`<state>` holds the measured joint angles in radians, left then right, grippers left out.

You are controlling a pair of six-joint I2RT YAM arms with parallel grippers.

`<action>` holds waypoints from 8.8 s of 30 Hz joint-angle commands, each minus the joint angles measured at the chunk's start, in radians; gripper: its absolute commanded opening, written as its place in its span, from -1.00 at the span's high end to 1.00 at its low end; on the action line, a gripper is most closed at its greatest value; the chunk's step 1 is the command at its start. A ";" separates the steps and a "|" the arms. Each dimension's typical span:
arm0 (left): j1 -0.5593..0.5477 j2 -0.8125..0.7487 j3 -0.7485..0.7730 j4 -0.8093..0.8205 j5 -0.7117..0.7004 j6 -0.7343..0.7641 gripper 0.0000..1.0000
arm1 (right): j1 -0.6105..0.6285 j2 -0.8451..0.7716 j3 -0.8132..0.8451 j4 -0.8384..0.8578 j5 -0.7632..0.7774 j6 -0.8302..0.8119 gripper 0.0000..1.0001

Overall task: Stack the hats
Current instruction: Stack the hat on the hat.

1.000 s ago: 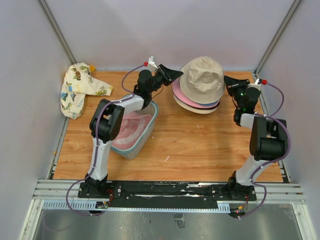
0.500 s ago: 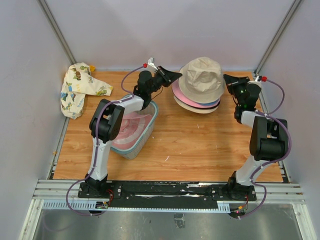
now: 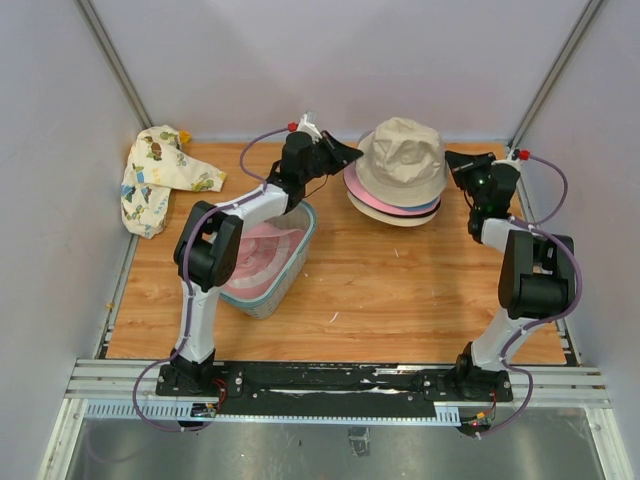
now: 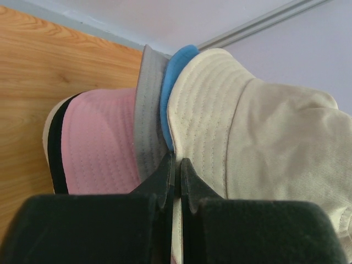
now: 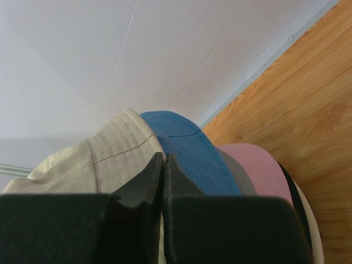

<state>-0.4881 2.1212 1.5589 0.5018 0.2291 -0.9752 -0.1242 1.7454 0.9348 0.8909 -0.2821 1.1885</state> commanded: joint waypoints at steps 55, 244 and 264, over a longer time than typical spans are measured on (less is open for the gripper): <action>0.042 0.170 0.271 -0.233 0.106 0.256 0.62 | 0.529 -0.118 -0.637 0.353 0.425 -0.064 0.98; 0.049 -0.232 -0.382 -0.039 0.050 0.029 0.99 | 0.051 0.053 -0.387 0.292 -0.104 -0.060 0.99; 0.075 -0.222 -0.359 -0.121 0.051 0.082 0.99 | 0.010 -0.349 -0.394 -0.113 0.104 -0.296 0.99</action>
<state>-0.4404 1.8805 1.1969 0.5037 0.3279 -0.9489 -0.0727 1.3853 0.5480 0.9279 -0.2779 0.9775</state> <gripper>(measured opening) 0.028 0.011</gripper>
